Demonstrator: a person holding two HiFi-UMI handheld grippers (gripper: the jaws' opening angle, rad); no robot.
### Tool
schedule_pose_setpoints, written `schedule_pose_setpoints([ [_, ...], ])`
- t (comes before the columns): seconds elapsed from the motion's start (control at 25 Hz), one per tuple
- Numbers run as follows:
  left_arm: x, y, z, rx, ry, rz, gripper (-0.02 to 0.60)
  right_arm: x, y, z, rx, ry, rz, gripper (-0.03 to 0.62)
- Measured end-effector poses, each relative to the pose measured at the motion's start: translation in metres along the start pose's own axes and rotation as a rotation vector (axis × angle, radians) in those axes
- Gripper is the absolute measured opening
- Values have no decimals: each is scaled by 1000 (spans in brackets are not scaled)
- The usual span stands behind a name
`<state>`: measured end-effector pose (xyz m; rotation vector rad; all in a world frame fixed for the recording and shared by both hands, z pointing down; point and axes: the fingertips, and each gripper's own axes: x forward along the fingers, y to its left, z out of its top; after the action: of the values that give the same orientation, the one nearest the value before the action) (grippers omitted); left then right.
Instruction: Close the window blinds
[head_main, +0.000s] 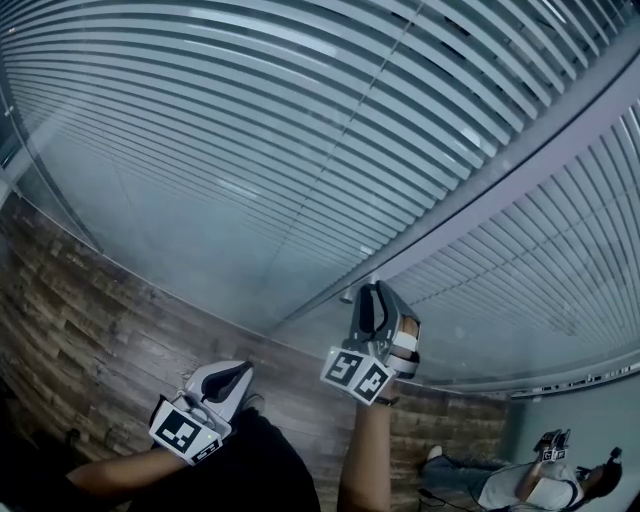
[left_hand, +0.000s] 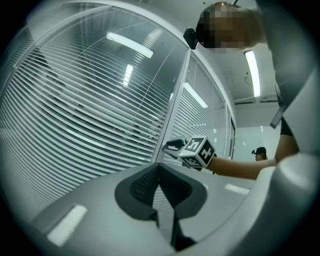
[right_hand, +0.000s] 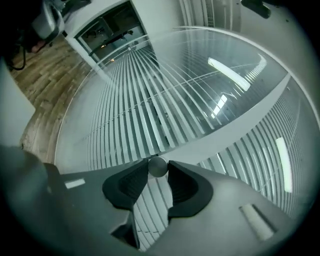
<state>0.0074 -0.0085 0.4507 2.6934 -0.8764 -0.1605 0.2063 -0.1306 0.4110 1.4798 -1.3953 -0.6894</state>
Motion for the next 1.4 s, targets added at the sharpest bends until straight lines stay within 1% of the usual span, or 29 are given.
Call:
schedule_pose_setpoints([
  [0.04,1,-1,0,-2,0,-2,-2,1,0,0,15,0,-5,129],
  [0.08,1,-1,-1,-4,0,-3,-2,2,0,-1,59,-2,-7,130],
  [0.12,2,-1,-1,-5,0,-4,-2,2,1,-2,133,-7,-3,132],
  [0.16,1,0,-2,-7,0,-3,-2,2,1,-3,236,-13,7,137],
  [0.24,-1,1,-2,-9,-2,1,-2,-2,1,-5,486,-29,32,183],
  [0.28,-2,2,-2,-11,-4,5,-2,-4,-1,-6,605,-42,37,189],
  [0.32,-3,3,-2,-13,-5,10,-2,-5,-3,-7,705,-53,38,189],
  [0.36,-4,4,-2,-14,-5,16,-2,-5,-4,-9,783,-61,38,189],
  [0.4,-4,5,-2,-15,-6,22,-2,-4,-5,-10,838,-66,37,189],
  [0.48,-5,7,-2,-17,-12,38,-2,-2,-8,-11,900,-74,30,184],
  [0.64,-9,10,-1,-18,-12,52,-2,-1,-10,-11,980,-72,-12,150],
  [0.68,-11,12,-2,-17,-13,58,-2,-1,-10,-12,994,-71,-19,133],
  [0.72,-12,14,-2,-16,-13,64,-2,-1,-10,-12,1002,-72,-22,133],
  [0.84,-11,15,1,-10,-14,68,-2,1,-11,-12,983,-73,-22,130],
  [0.92,-11,15,2,-11,-14,67,-2,2,-11,-10,919,-59,-24,130],
  [0.96,-12,15,2,-11,-15,68,-2,1,-10,-8,867,-49,-24,129],
  [1.04,-14,14,2,-10,-18,68,-2,-1,-8,-5,726,-26,-24,129],
  [1.08,-15,14,1,-9,-18,66,-2,-2,-7,-4,633,-11,-28,129],
  [1.2,-12,13,-2,-10,-9,52,-2,1,1,-2,310,29,-51,127],
  [1.24,-11,13,-4,-12,-5,46,-2,2,3,-1,229,30,-54,127],
  [1.32,-9,13,-8,-11,-2,35,-2,4,5,0,140,28,-52,127],
  [1.4,-7,10,-8,-9,0,23,-2,4,5,0,112,32,-49,127],
])
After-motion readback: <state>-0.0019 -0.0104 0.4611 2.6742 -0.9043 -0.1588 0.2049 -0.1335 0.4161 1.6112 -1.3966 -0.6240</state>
